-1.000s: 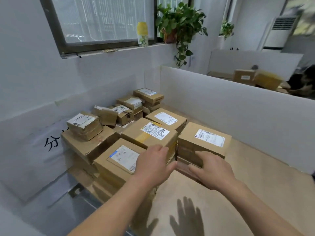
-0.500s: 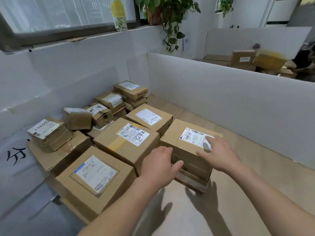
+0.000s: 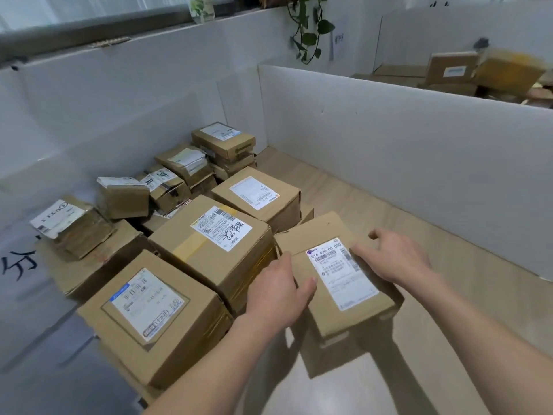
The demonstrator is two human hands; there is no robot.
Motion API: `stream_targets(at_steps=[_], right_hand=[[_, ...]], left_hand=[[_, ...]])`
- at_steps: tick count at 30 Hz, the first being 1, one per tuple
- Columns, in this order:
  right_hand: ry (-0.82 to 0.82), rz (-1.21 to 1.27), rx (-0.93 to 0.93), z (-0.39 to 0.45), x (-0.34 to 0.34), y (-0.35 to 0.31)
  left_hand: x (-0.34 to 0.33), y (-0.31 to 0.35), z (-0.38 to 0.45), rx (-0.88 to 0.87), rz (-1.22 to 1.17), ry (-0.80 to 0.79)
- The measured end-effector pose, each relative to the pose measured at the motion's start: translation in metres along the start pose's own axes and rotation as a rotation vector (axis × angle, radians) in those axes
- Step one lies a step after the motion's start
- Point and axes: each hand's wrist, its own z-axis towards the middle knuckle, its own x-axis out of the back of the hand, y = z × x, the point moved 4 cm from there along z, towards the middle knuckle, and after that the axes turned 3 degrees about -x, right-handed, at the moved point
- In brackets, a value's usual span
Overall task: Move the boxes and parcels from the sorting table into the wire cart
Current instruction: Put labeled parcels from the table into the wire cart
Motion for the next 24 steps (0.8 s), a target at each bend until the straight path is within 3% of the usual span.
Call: stream_targets(at_steps=[5,13,24], right_hand=[[-0.192,0.244,0.046,-0.023,-0.022,0.001],[-0.131,0.392,0.035,-0.097,-0.036,0.011],[-0.103,0.461,-0.016,-0.24,-0.067,0.012]], left_hand=[[-0.009,-0.002,-0.006,0.053,-0.126,-0.003],[-0.015,-0.006,-0.048,-0.024,-0.158,0.01],[-0.005,-0.042,-0.176,-0.167,-0.203,0.009]])
